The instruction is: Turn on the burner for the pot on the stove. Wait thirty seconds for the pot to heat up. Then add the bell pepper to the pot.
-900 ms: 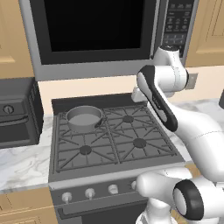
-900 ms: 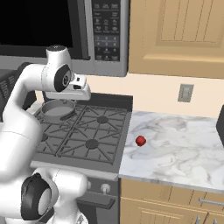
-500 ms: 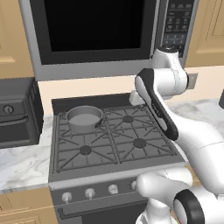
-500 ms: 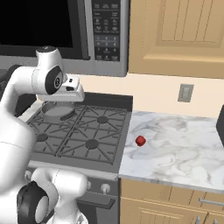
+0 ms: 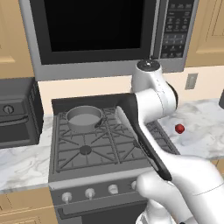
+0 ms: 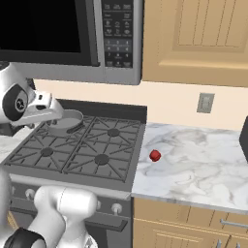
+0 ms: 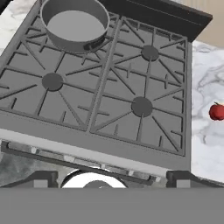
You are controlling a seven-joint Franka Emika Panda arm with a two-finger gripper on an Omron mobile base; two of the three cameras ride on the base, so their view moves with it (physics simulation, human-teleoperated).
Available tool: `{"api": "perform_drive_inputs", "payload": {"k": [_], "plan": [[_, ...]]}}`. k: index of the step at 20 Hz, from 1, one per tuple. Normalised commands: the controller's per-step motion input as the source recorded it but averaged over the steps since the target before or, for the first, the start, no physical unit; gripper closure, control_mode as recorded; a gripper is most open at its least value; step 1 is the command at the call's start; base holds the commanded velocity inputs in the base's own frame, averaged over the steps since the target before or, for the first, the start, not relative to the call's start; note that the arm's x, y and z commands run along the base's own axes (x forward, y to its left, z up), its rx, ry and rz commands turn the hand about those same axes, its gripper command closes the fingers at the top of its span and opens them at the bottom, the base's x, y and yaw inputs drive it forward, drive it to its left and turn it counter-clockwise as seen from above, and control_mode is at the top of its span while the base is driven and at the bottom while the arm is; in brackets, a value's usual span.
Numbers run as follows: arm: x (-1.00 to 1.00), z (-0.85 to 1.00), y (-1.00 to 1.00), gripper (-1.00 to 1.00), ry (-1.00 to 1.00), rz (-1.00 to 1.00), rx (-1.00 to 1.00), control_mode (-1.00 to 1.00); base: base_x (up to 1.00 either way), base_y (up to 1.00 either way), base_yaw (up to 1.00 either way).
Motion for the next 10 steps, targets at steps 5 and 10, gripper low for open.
{"api": "perform_drive_inputs", "payload": {"k": [5,10], "plan": [[-0.66,-0.16,0.61,-1.0,-0.13,0.11,-0.11,-1.0,0.0,0.0,0.0],[-0.43,-0.22,0.48,-1.0,-0.13,0.1,-0.1,-1.0,0.0,0.0,0.0]]}}
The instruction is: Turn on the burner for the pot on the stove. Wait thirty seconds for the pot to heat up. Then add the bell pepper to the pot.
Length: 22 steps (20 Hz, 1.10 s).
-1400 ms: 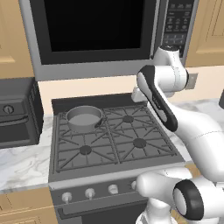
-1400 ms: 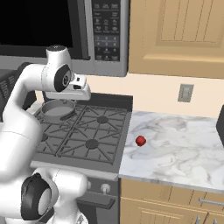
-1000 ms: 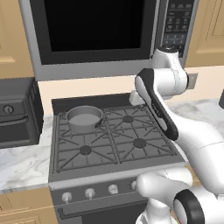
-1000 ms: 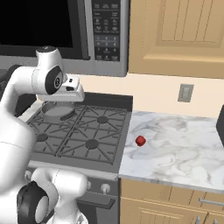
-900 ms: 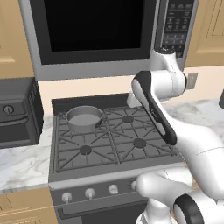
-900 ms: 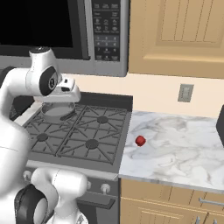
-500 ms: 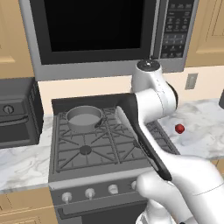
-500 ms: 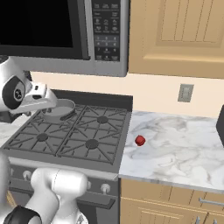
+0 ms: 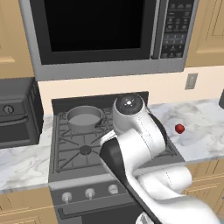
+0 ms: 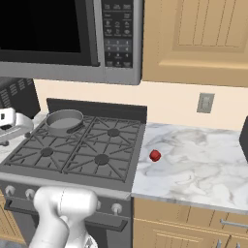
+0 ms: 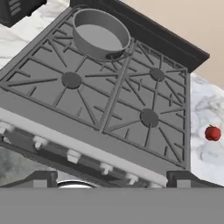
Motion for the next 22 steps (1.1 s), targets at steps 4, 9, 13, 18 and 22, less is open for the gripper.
{"api": "perform_drive_inputs", "payload": {"k": [4,9,13,18,22], "plan": [[-0.18,-0.34,0.44,-1.0,-0.13,0.09,-0.12,-1.0,0.0,0.0,0.0],[-0.17,-0.41,0.45,-1.0,-0.18,0.08,-0.14,-1.0,0.0,0.0,0.0],[-0.09,-0.37,0.32,-1.0,-0.26,0.06,-0.12,-1.0,0.0,0.0,0.0],[-0.03,-0.31,0.04,-1.0,-0.23,0.0,0.0,-1.0,0.0,0.0,0.0],[-0.2,-0.55,0.0,-1.0,-0.12,0.0,0.02,-1.0,0.0,0.0,0.0]]}}
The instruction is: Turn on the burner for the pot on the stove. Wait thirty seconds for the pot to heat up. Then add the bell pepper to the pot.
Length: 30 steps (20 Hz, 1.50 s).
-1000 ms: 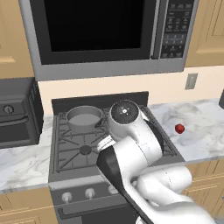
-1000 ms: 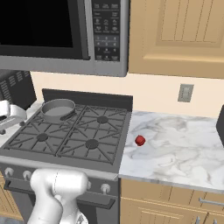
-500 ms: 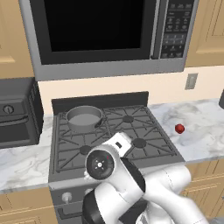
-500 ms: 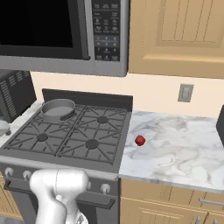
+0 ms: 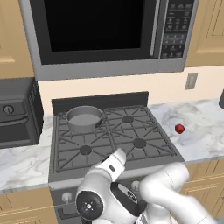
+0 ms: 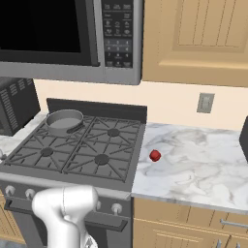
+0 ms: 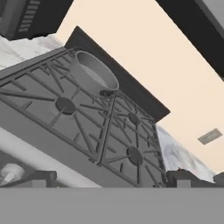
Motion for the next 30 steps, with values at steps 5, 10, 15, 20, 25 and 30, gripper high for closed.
{"api": "perform_drive_inputs", "payload": {"k": [5,10,15,20,25,30], "plan": [[-0.19,-0.58,0.0,-1.0,0.0,0.01,0.17,-1.0,0.0,0.0,0.0],[-0.12,-0.48,0.0,-1.0,0.05,0.0,0.28,-1.0,0.0,0.0,0.0],[0.0,-0.65,0.01,-1.0,0.0,0.0,0.18,-1.0,0.0,0.0,0.0],[-0.09,-0.64,0.0,-1.0,-0.12,0.0,0.17,-1.0,0.0,0.0,0.0],[-0.14,-0.71,0.06,-1.0,-0.19,0.0,0.19,-1.0,0.0,0.0,0.0],[-0.02,-0.51,0.02,-1.0,-0.23,0.0,0.29,-1.0,0.0,0.0,0.0]]}}
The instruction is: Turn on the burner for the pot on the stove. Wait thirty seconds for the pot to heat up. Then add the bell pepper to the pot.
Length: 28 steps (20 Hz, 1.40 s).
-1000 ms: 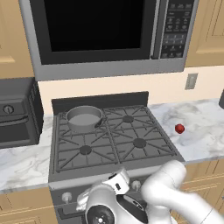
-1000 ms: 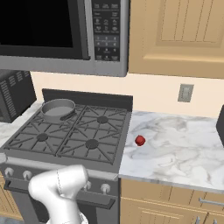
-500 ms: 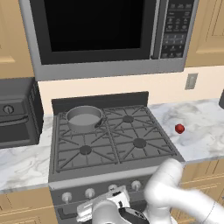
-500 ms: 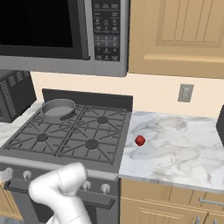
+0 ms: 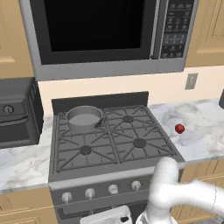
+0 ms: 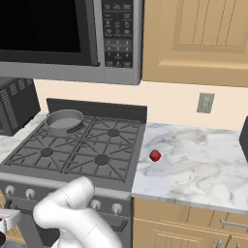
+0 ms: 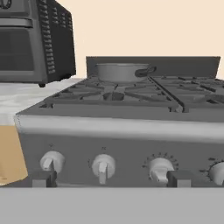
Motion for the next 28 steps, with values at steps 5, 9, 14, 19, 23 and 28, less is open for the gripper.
{"api": "perform_drive_inputs", "payload": {"k": [5,9,14,19,23,28], "plan": [[0.0,-0.16,0.01,-1.0,-0.21,0.0,0.18,-1.0,0.0,0.0,0.0],[0.0,0.0,0.0,-1.0,-0.19,-0.01,0.0,-1.0,0.0,0.0,0.0],[0.07,-0.01,0.0,-1.0,-0.12,-0.03,0.0,-1.0,0.0,0.0,0.0],[0.14,-0.03,0.0,-1.0,-0.03,-0.01,0.0,-1.0,0.0,0.0,0.0],[0.14,-0.09,0.03,-1.0,-0.03,-0.01,0.0,-1.0,0.0,0.0,0.0],[0.11,-0.1,0.01,-1.0,-0.02,-0.01,0.0,-1.0,0.0,0.0,0.0]]}}
